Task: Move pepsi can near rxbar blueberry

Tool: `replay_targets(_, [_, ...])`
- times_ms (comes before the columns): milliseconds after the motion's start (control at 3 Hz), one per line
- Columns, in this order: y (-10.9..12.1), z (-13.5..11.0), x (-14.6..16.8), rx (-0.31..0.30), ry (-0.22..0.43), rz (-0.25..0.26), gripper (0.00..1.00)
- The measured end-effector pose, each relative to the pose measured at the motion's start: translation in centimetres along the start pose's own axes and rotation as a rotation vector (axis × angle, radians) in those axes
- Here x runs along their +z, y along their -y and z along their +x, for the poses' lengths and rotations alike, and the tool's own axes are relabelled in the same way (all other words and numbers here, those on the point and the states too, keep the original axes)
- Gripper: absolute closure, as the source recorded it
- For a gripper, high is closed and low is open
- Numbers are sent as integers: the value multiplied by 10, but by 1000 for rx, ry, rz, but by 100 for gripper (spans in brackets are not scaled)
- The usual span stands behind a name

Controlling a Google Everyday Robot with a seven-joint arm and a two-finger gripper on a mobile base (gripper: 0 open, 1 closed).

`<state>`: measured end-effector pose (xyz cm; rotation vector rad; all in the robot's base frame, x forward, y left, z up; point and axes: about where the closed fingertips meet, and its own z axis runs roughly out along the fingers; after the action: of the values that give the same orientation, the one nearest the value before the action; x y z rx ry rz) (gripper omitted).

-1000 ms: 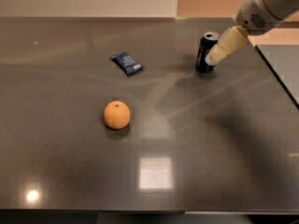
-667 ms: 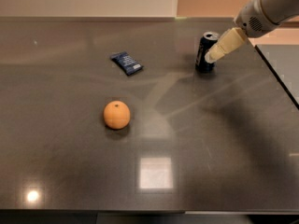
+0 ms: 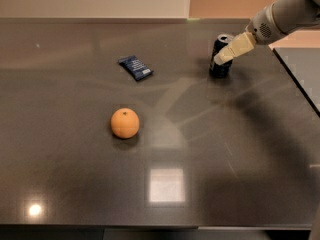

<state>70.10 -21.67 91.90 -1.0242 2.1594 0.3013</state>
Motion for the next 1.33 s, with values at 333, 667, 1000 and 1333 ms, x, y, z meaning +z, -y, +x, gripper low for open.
replay_targets(333, [6, -2, 12, 26, 16, -17, 0])
replay_targets(667, [9, -5, 21, 42, 23, -25, 17])
replay_targets(1000, [12, -7, 24, 51, 25, -27, 42])
replay_targets(1333, [10, -14, 24, 44, 32, -34, 65])
